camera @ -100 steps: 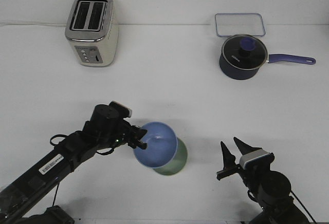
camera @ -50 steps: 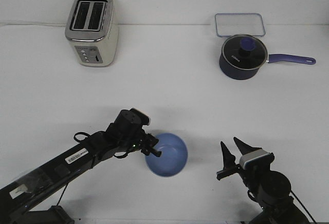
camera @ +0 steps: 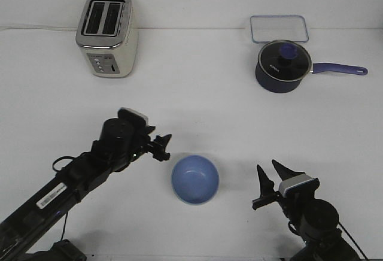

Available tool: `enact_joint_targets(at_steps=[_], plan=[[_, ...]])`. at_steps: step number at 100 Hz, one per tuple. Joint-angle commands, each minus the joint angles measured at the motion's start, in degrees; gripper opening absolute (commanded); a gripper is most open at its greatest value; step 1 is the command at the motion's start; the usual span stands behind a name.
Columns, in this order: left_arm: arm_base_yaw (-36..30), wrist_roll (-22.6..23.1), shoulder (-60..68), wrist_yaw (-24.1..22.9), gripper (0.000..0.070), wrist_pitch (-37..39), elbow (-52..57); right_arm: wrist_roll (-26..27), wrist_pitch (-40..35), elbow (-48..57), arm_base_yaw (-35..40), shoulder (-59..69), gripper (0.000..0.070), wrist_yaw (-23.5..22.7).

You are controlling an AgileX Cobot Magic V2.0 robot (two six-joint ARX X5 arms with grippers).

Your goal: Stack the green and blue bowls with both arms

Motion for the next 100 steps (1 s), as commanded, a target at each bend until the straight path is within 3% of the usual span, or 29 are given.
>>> enact_joint_targets(at_steps=[1,7,15,18,27,44,68,100], plan=[[1.70,2.38,-1.33,-4.04,0.0369,-0.50,0.83,0.33,0.76,0.04,0.39,0.28,0.0307,0.46],[3.98,2.84,-3.56,-6.60,0.0296,-1.22,0.83,0.28,0.74,0.04,0.39,0.28,0.0307,1.38],[6.97,3.80,-6.32,-7.65,0.0074,-2.49,0.83,0.13,0.76,0.04,0.39,0.26,0.0303,2.14],[8.07,4.39,-7.26,-7.67,0.0000,-3.10,0.81,0.17,0.76,0.04,0.39,0.26,0.0271,2.75],[10.80,5.95,-9.88,-7.91,0.0012,-5.60,0.74,0.11,0.70,0.04,0.39,0.13,0.0000,3.04],[13.75,8.55,-18.01,-11.21,0.0013,-3.61,-4.50,0.85,-0.59,0.04,0.42,-3.45,0.0000,4.63],[16.68,11.34,-39.58,-11.85,0.0011,14.36,-26.16,-1.92,-1.90,0.04,0.39,-10.84,0.0000,9.22],[17.75,10.86,-52.30,-11.82,0.0014,15.41,-31.32,-1.14,-1.77,0.07,0.42,-11.41,0.0001,10.23]])
